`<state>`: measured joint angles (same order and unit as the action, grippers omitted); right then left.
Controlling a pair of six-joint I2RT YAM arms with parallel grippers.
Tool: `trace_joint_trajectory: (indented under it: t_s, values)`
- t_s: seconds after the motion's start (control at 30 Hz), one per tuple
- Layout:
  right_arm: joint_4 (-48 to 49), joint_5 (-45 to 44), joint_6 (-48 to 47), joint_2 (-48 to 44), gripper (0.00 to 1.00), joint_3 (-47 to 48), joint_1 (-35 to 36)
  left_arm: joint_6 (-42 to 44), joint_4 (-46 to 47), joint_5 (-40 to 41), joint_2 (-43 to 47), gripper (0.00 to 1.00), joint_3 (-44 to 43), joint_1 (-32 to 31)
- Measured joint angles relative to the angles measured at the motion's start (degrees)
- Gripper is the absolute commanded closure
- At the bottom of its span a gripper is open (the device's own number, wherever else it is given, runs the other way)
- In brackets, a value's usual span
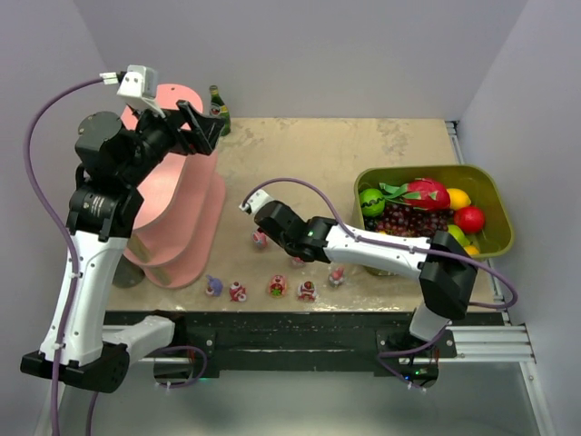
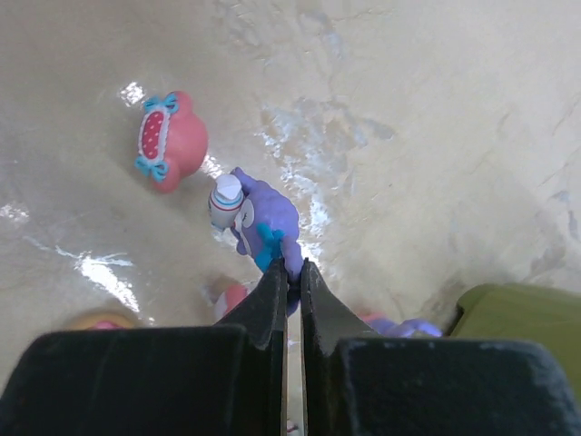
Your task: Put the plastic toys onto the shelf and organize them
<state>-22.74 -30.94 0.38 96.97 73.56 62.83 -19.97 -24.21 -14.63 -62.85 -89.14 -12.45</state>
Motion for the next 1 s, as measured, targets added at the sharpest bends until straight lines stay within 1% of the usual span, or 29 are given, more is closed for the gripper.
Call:
trace_joint_trajectory:
  t_s: [0.1, 0.27, 0.43, 0.6, 0.63, 0.83, 0.93, 0.97, 1.0]
  values:
    - [2.1, 3.3, -5.3, -0.8, 1.00, -0.9, -2.6, 0.0, -1.2, -0.5, -1.0, 0.00, 0.0, 0.0]
    - [1.7, 9.9, -12.2, -0.6, 1.00, -1.3, -7.2, 0.0, -2.5, -1.4, -2.2, 0.00, -0.1, 0.0]
    - [-1.4, 14.9, -17.4, 1.3, 1.00, 0.5, -10.2, 0.0, -3.0, -2.1, -2.2, 0.01, -0.1, 0.0]
    - [-4.3, 18.2, -21.0, 4.8, 1.00, 3.2, -11.0, 0.0, -3.0, -2.9, -2.3, 0.00, -0.1, 0.0]
    - [-4.5, 18.4, -21.2, 5.0, 0.96, 3.3, -11.1, 0.0, -3.0, -3.0, -2.3, 0.00, -0.1, 0.0]
    - [-7.5, 19.0, -22.6, 7.8, 0.86, 6.4, -11.6, 0.1, -3.0, -3.2, -2.8, 0.00, -0.2, 0.0]
    - [-7.9, 18.8, -22.6, 9.2, 0.73, 7.9, -11.8, 0.3, -3.1, -3.2, -3.1, 0.01, -0.2, 0.0]
    - [-7.9, 18.8, -22.8, 9.4, 0.66, 8.2, -11.9, 0.5, -3.1, -3.2, -3.2, 0.00, -0.2, 0.0]
    - [-8.0, 18.6, -22.8, 9.6, 0.62, 8.3, -11.9, 0.6, -3.1, -3.2, -3.2, 0.00, -0.2, 0.0]
